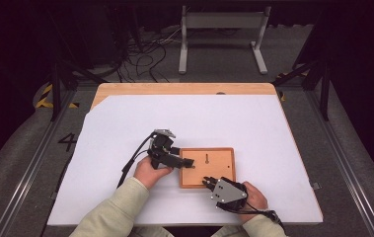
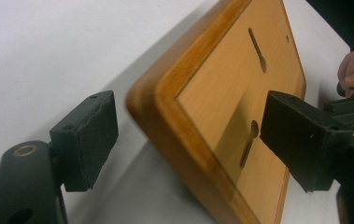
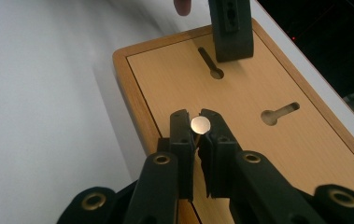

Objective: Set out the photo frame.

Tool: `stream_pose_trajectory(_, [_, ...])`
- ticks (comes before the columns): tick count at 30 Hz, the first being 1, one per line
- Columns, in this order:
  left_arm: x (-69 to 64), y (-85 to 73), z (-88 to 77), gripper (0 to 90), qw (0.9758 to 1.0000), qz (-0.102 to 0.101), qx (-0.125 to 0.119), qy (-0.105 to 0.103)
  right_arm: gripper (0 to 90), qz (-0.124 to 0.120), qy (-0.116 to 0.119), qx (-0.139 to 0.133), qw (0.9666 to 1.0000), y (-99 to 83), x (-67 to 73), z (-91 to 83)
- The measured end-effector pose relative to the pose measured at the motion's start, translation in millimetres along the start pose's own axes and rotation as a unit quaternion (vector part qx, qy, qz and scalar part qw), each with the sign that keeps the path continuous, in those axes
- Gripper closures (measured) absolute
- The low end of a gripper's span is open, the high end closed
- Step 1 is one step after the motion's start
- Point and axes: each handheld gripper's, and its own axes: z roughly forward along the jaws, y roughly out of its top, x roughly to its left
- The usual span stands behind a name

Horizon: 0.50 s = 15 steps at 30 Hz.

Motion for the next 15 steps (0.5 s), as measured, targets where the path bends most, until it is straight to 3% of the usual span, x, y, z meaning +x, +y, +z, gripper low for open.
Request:
stream_pose_trajectory(9, [-2.7,2.7,8.0,23.6,0.9998,0.011,0.014,-0.012,84.1,-0.003,-0.003,-0.001,1.0000,0.0,1.0,-0.2])
stream_pose_trajectory(15, [-0.4,2.5,8.7,25.4,0.9997,0.007,0.014,-0.019,84.1,-0.004,-0.004,0.000,1.0000,0.1,1.2,-0.2])
